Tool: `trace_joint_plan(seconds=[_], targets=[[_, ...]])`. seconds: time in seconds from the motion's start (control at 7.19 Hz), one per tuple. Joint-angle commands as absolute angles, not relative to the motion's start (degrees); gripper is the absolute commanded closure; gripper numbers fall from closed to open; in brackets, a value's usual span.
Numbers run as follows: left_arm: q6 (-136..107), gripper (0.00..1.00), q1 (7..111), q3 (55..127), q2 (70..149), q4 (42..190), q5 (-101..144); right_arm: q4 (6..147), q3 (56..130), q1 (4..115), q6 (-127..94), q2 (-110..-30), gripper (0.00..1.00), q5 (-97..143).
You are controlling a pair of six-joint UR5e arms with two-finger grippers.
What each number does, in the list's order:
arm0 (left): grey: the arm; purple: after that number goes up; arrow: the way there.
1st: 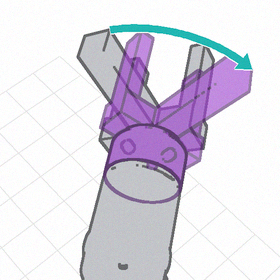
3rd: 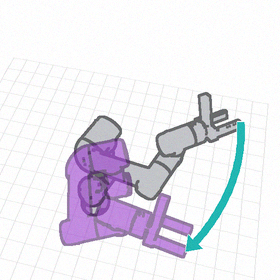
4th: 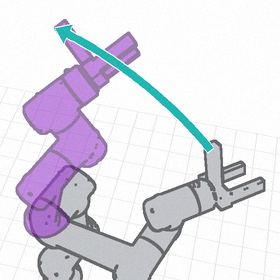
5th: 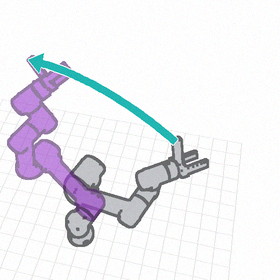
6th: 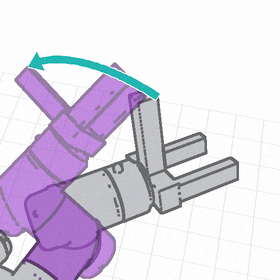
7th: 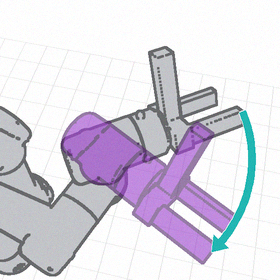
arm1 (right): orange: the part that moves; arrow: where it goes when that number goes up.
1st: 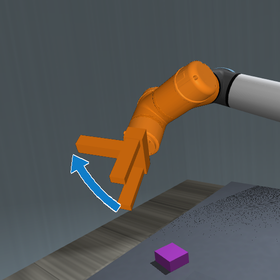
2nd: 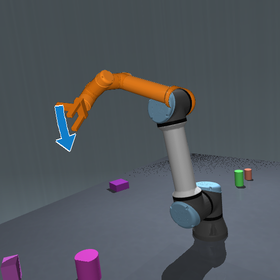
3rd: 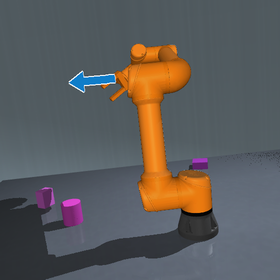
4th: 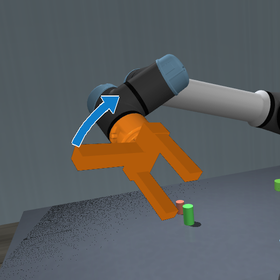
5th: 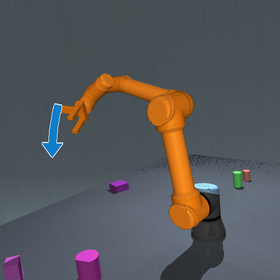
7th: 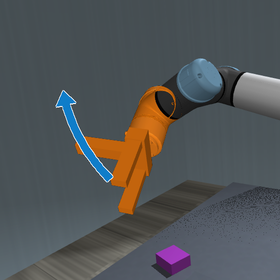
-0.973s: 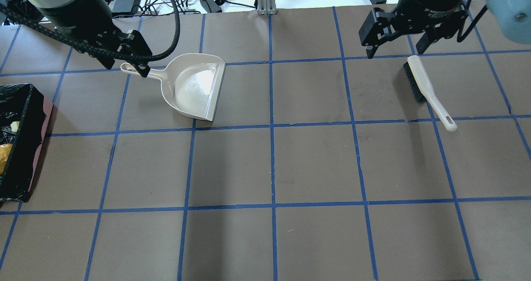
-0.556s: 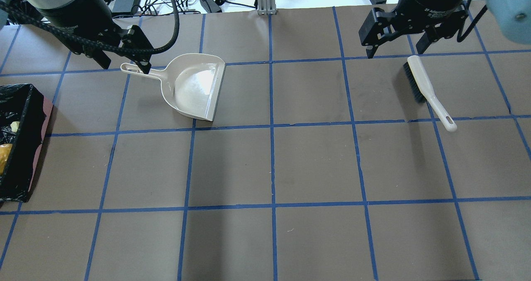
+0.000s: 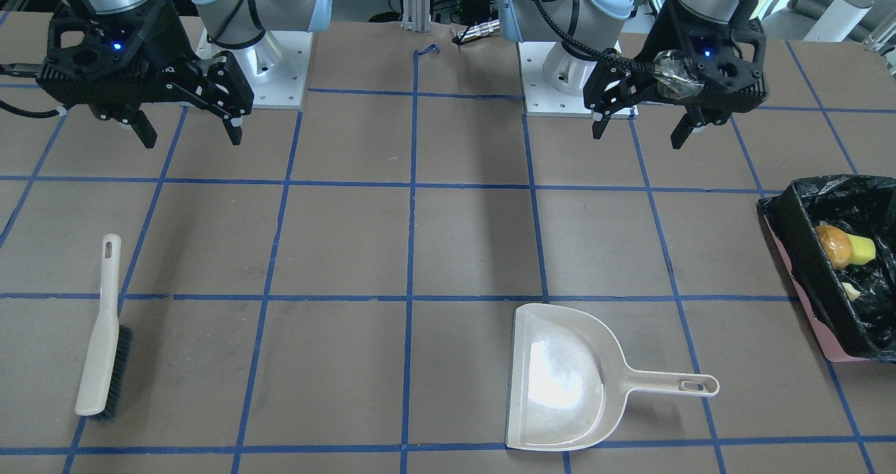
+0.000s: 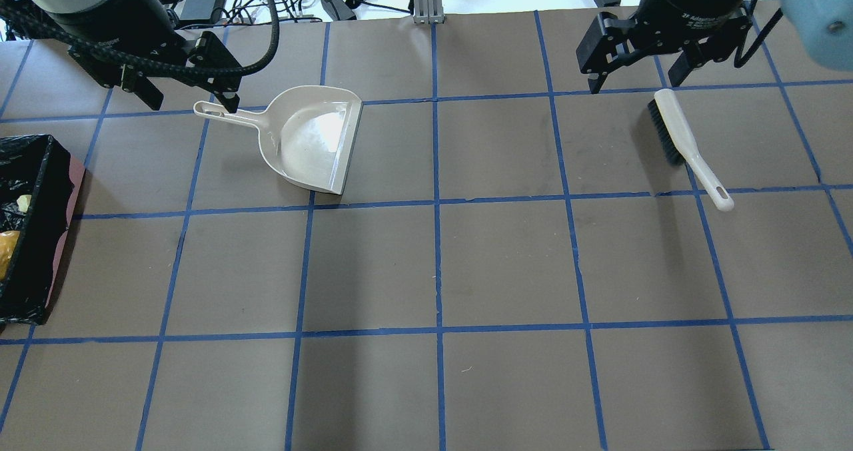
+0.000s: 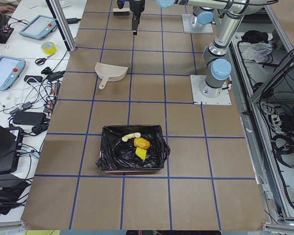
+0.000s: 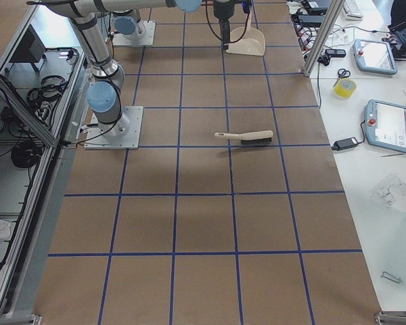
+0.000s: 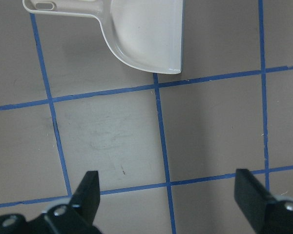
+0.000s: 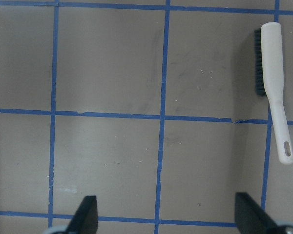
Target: Sweep and dump trash into bin
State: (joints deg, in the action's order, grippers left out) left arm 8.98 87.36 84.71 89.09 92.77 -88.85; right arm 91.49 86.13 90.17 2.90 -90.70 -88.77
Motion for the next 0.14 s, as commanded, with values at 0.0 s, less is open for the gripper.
trace_joint_plan(seconds=[0.0], targets=[[8.96, 0.00, 87.28, 84.73, 89.12, 92.81, -88.95, 91.49, 86.13, 90.18, 2.90, -90.70, 0.00, -88.77]])
